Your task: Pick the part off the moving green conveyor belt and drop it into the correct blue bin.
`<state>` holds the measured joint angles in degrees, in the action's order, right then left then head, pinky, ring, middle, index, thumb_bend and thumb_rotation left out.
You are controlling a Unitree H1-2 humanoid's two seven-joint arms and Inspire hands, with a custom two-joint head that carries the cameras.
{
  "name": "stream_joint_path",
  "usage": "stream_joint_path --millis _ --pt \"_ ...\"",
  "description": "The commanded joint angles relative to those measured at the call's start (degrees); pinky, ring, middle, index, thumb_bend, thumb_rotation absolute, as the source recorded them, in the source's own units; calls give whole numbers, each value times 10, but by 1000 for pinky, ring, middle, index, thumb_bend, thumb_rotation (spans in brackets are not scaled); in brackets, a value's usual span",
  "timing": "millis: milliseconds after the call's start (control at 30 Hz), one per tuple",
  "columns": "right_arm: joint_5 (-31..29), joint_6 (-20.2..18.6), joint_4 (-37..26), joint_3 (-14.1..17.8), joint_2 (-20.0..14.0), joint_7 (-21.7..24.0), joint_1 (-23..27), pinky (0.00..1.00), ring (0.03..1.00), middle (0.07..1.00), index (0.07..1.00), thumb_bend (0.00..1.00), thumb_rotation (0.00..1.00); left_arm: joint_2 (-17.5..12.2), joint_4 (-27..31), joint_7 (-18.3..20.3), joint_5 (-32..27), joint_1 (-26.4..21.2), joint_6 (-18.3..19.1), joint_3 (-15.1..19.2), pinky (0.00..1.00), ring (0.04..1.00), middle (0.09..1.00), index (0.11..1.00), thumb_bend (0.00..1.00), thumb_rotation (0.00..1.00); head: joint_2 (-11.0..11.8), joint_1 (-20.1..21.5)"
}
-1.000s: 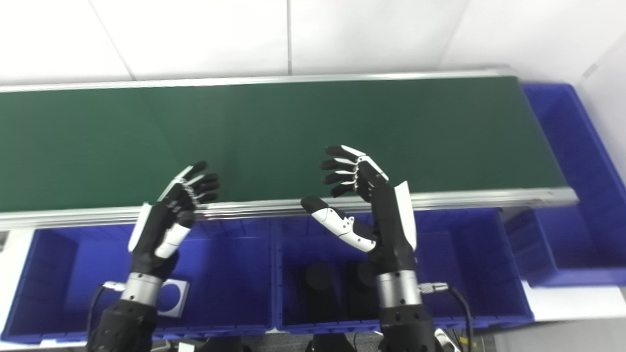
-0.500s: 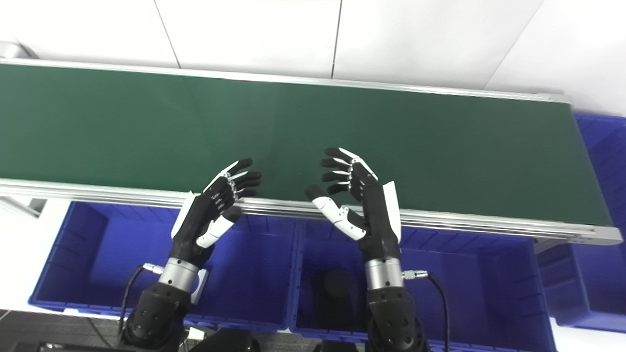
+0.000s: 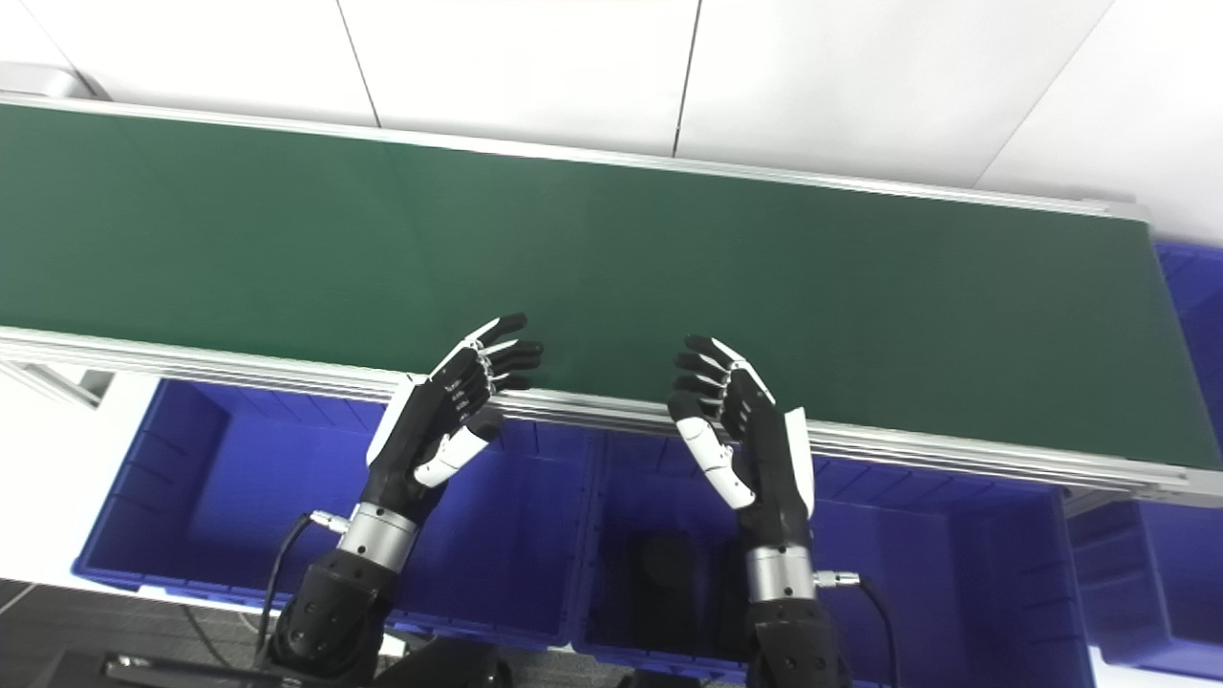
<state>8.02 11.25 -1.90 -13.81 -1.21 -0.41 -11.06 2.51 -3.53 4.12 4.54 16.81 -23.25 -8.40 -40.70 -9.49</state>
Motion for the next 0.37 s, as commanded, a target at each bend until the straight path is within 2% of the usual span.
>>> stream_joint_path --millis 0,333 --pt "-11 43 -11 3 -1 9 -1 593 701 753 798 516 692 5 8 -8 6 -3 -22 -4 717 772 776 860 797 754 1 4" --pt "-5 73 -25 -3 -2 7 -25 594 708 752 796 540 678 -8 5 -3 -9 -1 -26 -3 729 778 784 863 790 747 4 41"
